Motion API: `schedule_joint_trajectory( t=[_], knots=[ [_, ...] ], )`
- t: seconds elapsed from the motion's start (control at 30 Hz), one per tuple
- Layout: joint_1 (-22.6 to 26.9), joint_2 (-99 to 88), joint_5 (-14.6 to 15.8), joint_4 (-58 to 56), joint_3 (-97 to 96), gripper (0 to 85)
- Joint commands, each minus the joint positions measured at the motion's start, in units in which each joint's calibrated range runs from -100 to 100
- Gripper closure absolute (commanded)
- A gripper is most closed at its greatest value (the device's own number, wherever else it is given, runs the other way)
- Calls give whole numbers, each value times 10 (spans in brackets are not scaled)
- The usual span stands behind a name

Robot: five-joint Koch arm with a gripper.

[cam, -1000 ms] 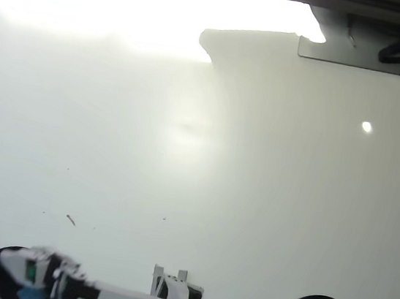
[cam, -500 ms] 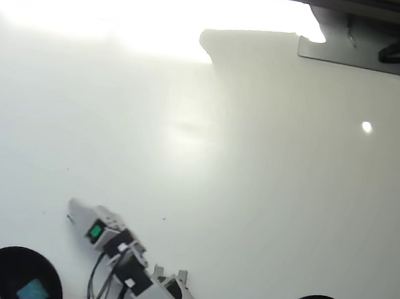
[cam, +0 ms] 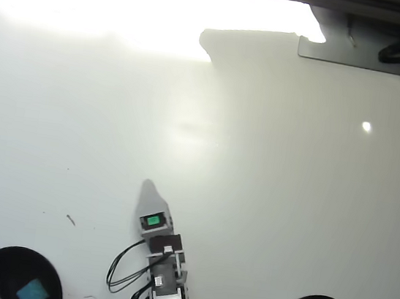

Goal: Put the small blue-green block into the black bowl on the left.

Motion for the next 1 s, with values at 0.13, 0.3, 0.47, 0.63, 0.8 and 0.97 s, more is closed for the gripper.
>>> schedule_joint_trajectory(
  t=[0.13, 0.3, 0.47, 0.63, 0.8, 0.97],
  knots=[
    [-47, -14, 28, 77, -66, 472],
    [-74, -14, 28, 116, -147, 472],
    [-89, -14, 28, 165, -211, 472],
    [-95, -13, 36, 201, -258, 472],
    [-94, -12, 35, 225, -287, 438],
    [-94, -12, 34, 232, -297, 398]
  ],
)
